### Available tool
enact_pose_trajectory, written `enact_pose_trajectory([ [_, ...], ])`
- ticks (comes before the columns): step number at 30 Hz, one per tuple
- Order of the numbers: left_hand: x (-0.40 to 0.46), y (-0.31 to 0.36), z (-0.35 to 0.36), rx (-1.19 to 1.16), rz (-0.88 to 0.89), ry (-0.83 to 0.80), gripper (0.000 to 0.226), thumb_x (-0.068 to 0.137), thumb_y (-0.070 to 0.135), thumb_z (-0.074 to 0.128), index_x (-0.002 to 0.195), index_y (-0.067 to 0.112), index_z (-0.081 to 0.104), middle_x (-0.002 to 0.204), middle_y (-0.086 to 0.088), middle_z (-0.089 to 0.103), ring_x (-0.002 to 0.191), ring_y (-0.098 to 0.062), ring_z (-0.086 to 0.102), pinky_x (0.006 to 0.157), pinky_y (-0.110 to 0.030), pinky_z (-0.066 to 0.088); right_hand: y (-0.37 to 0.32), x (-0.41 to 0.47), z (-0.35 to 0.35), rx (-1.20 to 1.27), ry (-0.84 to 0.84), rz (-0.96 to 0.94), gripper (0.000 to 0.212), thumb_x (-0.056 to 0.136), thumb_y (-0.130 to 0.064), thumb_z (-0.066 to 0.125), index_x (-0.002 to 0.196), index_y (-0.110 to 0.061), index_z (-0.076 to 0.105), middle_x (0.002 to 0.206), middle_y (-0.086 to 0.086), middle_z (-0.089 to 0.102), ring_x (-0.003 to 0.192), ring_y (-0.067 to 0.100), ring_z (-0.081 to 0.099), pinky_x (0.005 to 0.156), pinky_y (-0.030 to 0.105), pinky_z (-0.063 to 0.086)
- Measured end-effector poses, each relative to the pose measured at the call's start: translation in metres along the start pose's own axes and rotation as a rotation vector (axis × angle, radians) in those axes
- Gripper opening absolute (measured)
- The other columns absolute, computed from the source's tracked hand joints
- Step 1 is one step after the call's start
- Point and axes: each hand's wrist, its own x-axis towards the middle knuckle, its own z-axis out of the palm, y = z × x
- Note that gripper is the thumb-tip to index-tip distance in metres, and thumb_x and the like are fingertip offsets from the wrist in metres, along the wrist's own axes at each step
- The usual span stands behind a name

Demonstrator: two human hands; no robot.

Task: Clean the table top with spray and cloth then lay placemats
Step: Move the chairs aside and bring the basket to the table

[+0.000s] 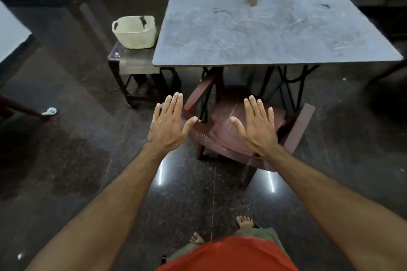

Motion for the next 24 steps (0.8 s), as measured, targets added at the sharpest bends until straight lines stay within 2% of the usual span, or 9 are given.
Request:
enact_pose_trajectory([
  [5, 0.015, -0.018, 0.014, 0.039, 0.075, -0.071, 0.093, 0.089, 0.074, 0.01, 0.157, 0.011, 0.018, 0.165, -0.004, 0.019, 0.153, -0.023, 0.013, 0.122, -0.048, 0.011, 0.01, -0.021, -0.003, -0.036, 0.007, 0.171, 0.08, 0.099, -0.065, 0.026, 0.158, -0.013, 0.013, 0.167, 0.005, 0.006, 0.154, 0.022, -0.001, 0.122, 0.049, -0.003],
  [9, 0.027, -0.025, 0.027, 0.061, 0.064, -0.208, 0.084, 0.094, 0.069, 0.019, 0.157, 0.013, 0.017, 0.165, -0.002, 0.017, 0.153, -0.022, 0.009, 0.123, -0.049, 0.006, 0.025, -0.032, 0.004, -0.021, -0.082, 0.286, 0.082, 0.097, -0.067, 0.024, 0.158, -0.014, 0.011, 0.167, 0.004, 0.005, 0.154, 0.023, -0.001, 0.123, 0.051, -0.001],
  [12, 0.034, -0.025, 0.036, 0.126, 0.071, -0.267, 0.081, 0.096, 0.067, 0.019, 0.155, 0.013, 0.025, 0.164, -0.002, 0.02, 0.153, -0.024, 0.01, 0.122, -0.049, 0.007, 0.033, -0.039, 0.014, -0.014, -0.147, 0.354, 0.083, 0.097, -0.068, 0.025, 0.158, -0.014, 0.012, 0.167, 0.006, 0.008, 0.153, 0.025, 0.004, 0.123, 0.052, 0.004],
  [18, 0.054, -0.022, 0.041, 0.182, 0.057, -0.323, 0.073, 0.097, 0.067, 0.018, 0.143, 0.018, 0.046, 0.16, -0.004, 0.028, 0.15, -0.027, 0.013, 0.12, -0.053, 0.002, 0.032, -0.038, 0.021, 0.132, -0.184, 0.505, 0.079, 0.096, -0.061, 0.042, 0.154, -0.011, 0.023, 0.164, 0.008, 0.018, 0.149, 0.03, 0.021, 0.117, 0.055, 0.024],
  [21, 0.063, -0.019, 0.044, 0.201, 0.036, -0.364, 0.074, 0.095, 0.069, 0.013, 0.135, 0.024, 0.058, 0.155, -0.002, 0.037, 0.147, -0.026, 0.021, 0.12, -0.057, -0.003, 0.04, -0.037, 0.025, 0.259, -0.21, 0.623, 0.072, 0.09, -0.059, 0.054, 0.141, -0.01, 0.04, 0.148, 0.01, 0.041, 0.135, 0.033, 0.041, 0.107, 0.05, 0.04],
  [24, 0.073, -0.02, 0.046, 0.206, -0.002, -0.379, 0.075, 0.094, 0.071, 0.015, 0.131, 0.024, 0.061, 0.15, -0.001, 0.045, 0.144, -0.025, 0.029, 0.119, -0.057, -0.006, 0.045, -0.032, 0.03, 0.333, -0.29, 0.677, 0.068, 0.088, -0.054, 0.061, 0.137, -0.009, 0.047, 0.144, 0.011, 0.047, 0.128, 0.031, 0.049, 0.103, 0.042, 0.044],
])
